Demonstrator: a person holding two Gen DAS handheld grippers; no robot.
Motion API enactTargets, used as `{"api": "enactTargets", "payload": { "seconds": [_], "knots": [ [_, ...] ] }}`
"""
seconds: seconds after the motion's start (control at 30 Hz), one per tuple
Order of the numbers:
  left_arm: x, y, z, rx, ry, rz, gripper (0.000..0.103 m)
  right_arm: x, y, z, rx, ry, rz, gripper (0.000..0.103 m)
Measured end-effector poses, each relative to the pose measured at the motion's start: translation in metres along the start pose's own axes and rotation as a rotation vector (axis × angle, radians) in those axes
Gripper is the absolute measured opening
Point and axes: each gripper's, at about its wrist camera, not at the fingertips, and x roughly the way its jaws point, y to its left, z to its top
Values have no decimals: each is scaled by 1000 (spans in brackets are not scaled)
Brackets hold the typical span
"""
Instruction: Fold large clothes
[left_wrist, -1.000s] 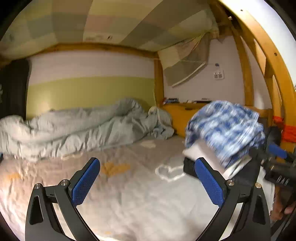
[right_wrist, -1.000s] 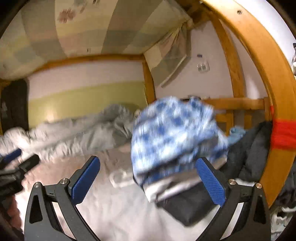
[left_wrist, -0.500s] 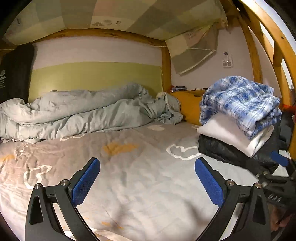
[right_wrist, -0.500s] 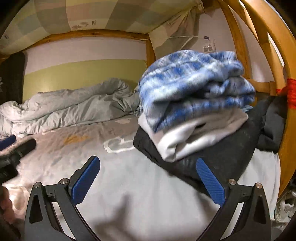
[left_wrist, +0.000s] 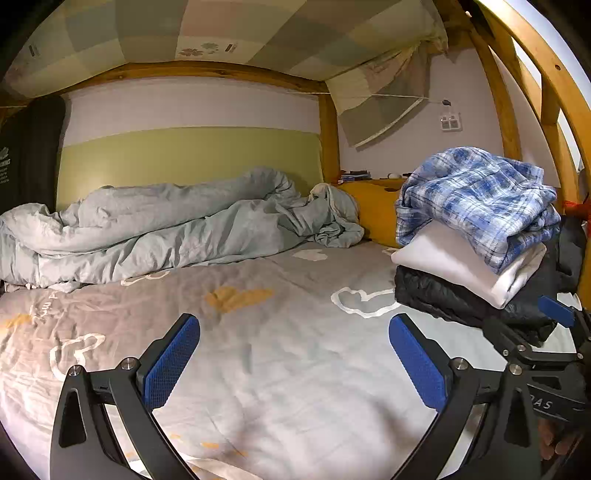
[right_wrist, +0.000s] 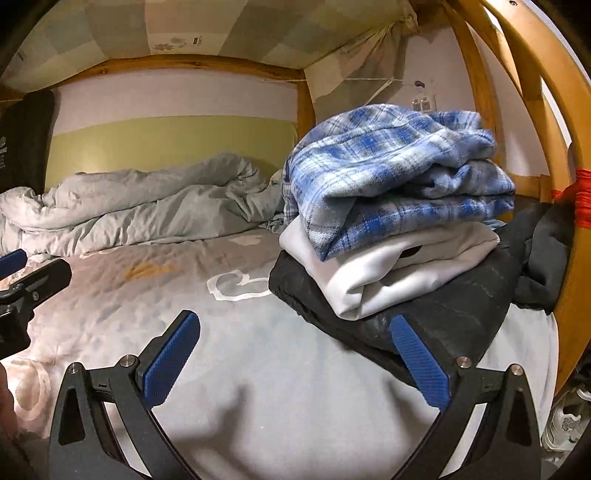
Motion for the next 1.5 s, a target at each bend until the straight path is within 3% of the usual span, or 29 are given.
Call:
{"api": "enactTargets", "payload": {
  "seconds": [1.5],
  "knots": [
    [0,5,1,3,16,9,103,-1,-2,-1,8,-8,1,103]
  ]
}}
